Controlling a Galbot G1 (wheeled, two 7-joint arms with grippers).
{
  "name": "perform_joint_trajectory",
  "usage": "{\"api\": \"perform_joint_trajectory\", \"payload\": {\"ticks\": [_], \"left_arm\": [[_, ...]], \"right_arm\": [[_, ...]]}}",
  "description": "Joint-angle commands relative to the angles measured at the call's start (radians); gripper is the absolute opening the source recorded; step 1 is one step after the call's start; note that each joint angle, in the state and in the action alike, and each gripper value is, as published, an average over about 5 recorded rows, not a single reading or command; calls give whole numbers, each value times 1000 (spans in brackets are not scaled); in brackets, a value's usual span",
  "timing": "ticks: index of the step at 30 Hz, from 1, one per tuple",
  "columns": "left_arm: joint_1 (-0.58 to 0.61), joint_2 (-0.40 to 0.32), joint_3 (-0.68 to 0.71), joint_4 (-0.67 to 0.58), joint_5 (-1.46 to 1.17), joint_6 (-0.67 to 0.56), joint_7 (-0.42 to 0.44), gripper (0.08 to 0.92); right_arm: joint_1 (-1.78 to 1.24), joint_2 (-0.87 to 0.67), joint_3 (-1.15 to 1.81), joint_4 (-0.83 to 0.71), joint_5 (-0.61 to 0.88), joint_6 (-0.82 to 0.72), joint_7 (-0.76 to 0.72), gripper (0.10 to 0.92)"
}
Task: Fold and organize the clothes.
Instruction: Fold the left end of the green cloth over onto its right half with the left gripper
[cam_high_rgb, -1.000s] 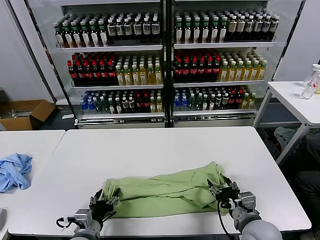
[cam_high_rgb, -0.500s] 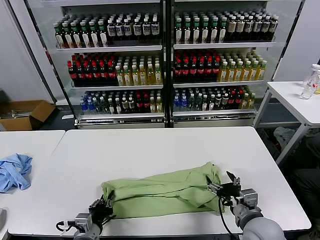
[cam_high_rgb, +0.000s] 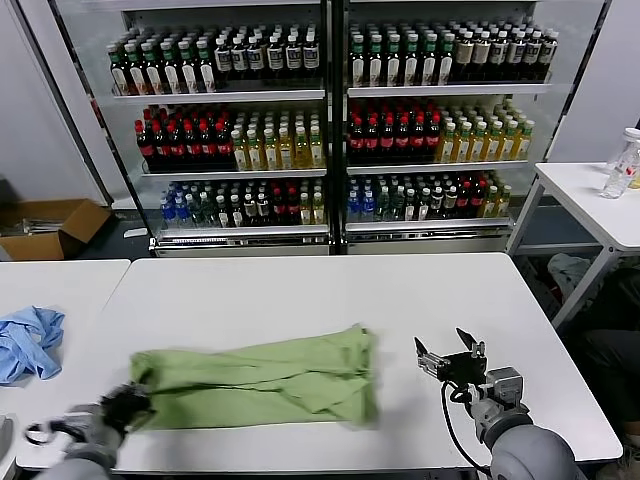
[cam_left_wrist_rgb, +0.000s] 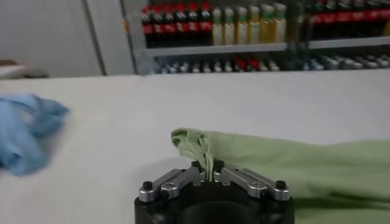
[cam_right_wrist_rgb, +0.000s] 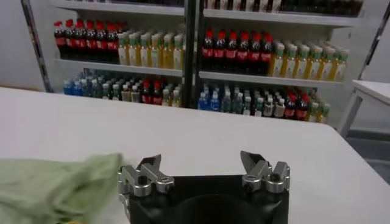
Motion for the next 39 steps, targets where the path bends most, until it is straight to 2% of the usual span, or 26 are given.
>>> {"api": "perform_joint_trajectory", "payload": {"ticks": [1,7,10,14,23,32,39], "left_arm": [[-8,125,-273,-129,-517,9,1,112],[8,-54,-130,-331,-689,3,-2,112],[-21,-142,-41,-338,-728,24,-13,112],[-87,-222,59,-301,-730,38,-39,112],[-170,-259,249,-154,-681,35,-37,112],[-235,-312,408,-32,-478,25,6,112],[-224,-310,427,-48,-224,65,67,119]], "right_arm": [[13,-6,-4,4,1,5,-4,823],[20,-18,-23,-3,-3,13,-11,823],[24,-19,-37,-5,-8,14,-11,823],[30,-16,-52,-7,-15,11,-9,823],[64,-8,-76,-43,-20,17,-13,823],[59,-15,-68,-54,-22,21,-16,823],[41,-22,-61,-56,-28,25,-20,823]]}}
